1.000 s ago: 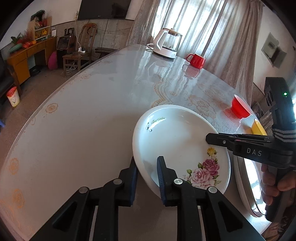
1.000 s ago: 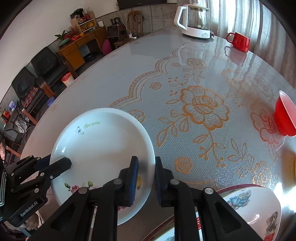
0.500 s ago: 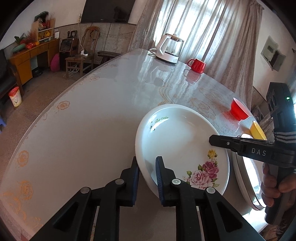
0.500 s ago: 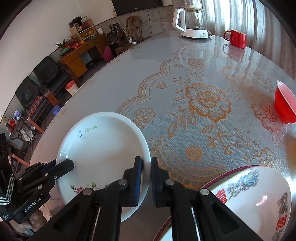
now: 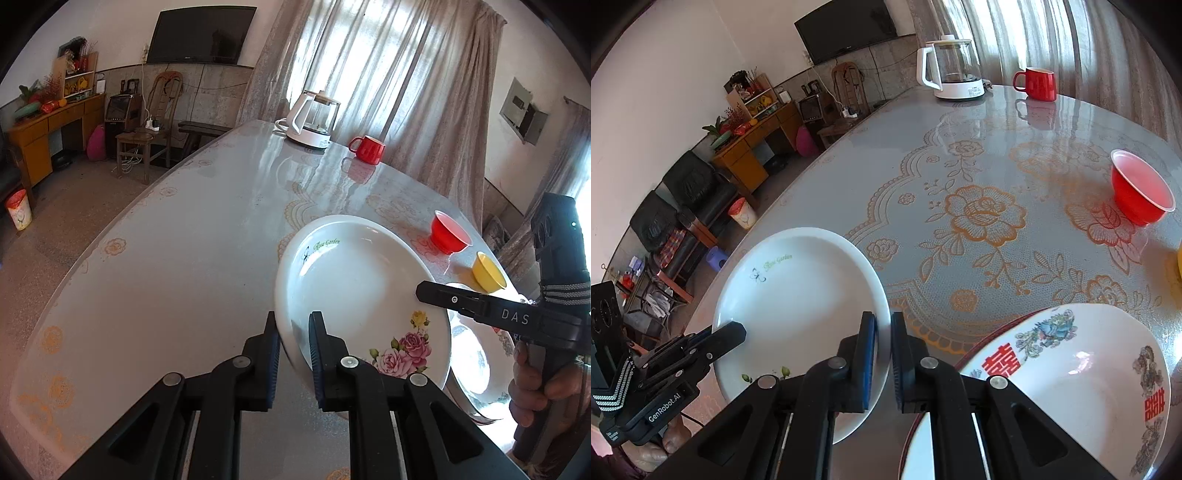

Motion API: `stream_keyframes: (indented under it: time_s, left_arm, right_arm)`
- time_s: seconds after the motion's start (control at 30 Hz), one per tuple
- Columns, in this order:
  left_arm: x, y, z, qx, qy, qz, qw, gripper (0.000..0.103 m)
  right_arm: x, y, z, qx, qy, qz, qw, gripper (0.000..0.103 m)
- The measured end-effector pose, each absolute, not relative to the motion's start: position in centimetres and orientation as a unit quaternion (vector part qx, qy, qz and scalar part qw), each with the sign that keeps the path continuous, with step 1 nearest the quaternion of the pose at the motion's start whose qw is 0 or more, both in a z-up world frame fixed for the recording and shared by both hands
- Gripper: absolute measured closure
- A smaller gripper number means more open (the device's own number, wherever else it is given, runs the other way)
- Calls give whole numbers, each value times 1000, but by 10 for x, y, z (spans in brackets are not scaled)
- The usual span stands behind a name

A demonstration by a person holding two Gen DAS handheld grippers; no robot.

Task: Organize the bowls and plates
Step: 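Carry the rose-pattern plate over the red-character plate stack with the right gripper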

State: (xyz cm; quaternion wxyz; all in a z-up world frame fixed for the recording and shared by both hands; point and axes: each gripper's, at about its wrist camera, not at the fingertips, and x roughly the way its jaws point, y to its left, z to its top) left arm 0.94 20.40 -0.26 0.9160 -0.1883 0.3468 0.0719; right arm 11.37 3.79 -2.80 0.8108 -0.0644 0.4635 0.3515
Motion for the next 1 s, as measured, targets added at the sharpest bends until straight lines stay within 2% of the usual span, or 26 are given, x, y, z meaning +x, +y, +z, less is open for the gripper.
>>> stream_keyframes:
  time_s: [0.63, 1.0]
  left_arm:
    - [36, 126, 26, -139, 339, -41, 929, 88]
    - [71, 69, 12, -109, 379, -106, 913, 88]
  right_arm:
    - [86, -72, -3, 28, 433, 277, 857, 96]
    - [82, -142, -5, 51, 443, 193, 874, 96]
